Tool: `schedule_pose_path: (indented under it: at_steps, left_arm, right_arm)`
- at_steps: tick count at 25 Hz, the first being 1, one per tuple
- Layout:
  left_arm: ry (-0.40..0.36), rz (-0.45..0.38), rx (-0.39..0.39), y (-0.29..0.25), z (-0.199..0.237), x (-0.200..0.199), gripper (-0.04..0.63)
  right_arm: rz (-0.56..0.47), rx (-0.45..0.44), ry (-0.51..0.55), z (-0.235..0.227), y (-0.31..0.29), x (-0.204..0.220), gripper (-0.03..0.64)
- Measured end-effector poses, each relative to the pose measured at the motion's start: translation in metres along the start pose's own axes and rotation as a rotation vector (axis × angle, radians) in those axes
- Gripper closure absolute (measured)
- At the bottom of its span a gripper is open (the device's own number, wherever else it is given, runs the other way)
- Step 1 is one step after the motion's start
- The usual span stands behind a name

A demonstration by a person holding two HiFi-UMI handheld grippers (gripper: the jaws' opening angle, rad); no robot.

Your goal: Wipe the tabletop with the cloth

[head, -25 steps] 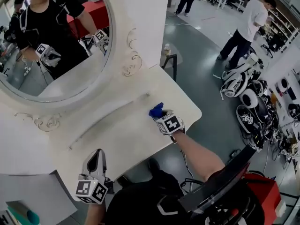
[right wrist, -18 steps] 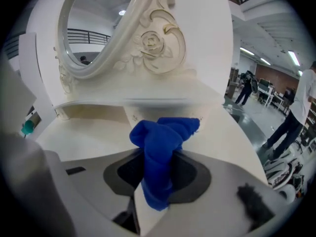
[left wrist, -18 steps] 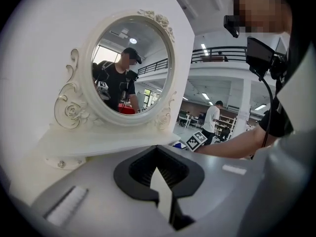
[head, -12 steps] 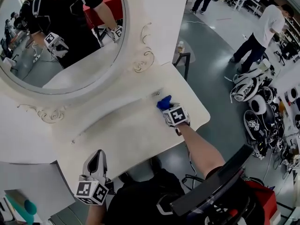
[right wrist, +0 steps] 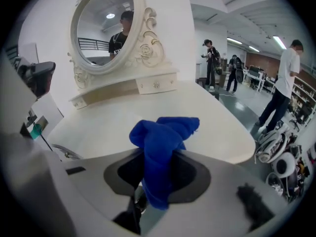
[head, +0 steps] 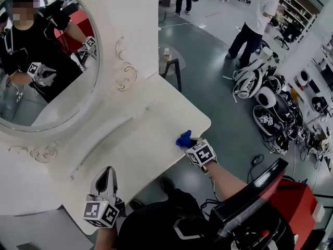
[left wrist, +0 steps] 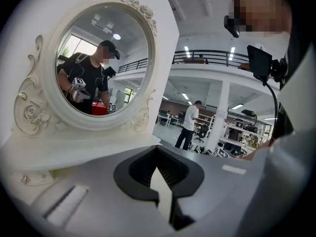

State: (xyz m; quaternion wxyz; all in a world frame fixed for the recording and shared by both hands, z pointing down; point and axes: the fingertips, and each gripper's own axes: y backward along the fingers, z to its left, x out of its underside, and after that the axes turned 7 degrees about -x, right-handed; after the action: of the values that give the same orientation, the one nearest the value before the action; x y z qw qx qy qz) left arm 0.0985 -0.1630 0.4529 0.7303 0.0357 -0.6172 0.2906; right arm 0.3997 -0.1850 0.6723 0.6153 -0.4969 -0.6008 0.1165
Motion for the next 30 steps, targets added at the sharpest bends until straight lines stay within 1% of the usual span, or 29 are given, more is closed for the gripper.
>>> schedule_pose_path:
  at_steps: [2,4,6,8,10,14,17,19,23,26,30]
  left_arm:
    - [0.001,0.001,0.019,-0.005,-0.006,0.000,0.588]
    - [0.006,0.003,0.020,-0.008,-0.010,0.000,0.588]
    - [0.010,0.002,0.017,-0.010,-0.011,0.000,0.588]
    - [0.007,-0.004,0.009,-0.013,-0.010,0.000,0.588]
    - [0.011,-0.011,-0.014,-0.014,-0.007,-0.002,0.588]
    - [0.022,-0.014,-0.082,-0.011,-0.001,-0.001,0.588]
    - [0.033,-0.014,-0.139,-0.010,0.003,0.002,0.588]
    - [0.042,-0.017,-0.174,-0.009,0.003,0.002,0.588]
    - [0.053,-0.018,-0.231,-0.002,0.004,0.000,0.588]
    - [0.064,-0.006,-0.263,0.004,0.005,-0.002,0.588]
    - [0.059,0.004,-0.237,0.005,0.004,0.002,0.588]
  right_arm:
    - [0.005,0.006,-0.026,-0.002,0.011,0.012,0.488]
    - [0.009,0.007,-0.045,-0.002,0.018,0.019,0.488]
    - [0.027,0.002,-0.028,-0.002,0.019,0.021,0.486]
    - [0.042,-0.001,0.010,-0.005,0.017,0.014,0.486]
    - [0.013,0.007,0.031,-0.014,0.010,-0.008,0.486]
    - [-0.074,-0.003,0.051,-0.034,-0.022,-0.075,0.486]
    - [-0.102,-0.018,0.076,-0.046,-0.058,-0.126,0.486]
    - [-0.103,-0.015,0.078,-0.054,-0.079,-0.150,0.486]
    - [-0.068,0.005,0.078,-0.065,-0.108,-0.165,0.486]
    - [-0.070,0.007,0.087,-0.067,-0.116,-0.169,0.486]
    - [-0.077,-0.002,0.102,-0.063,-0.114,-0.163,0.486]
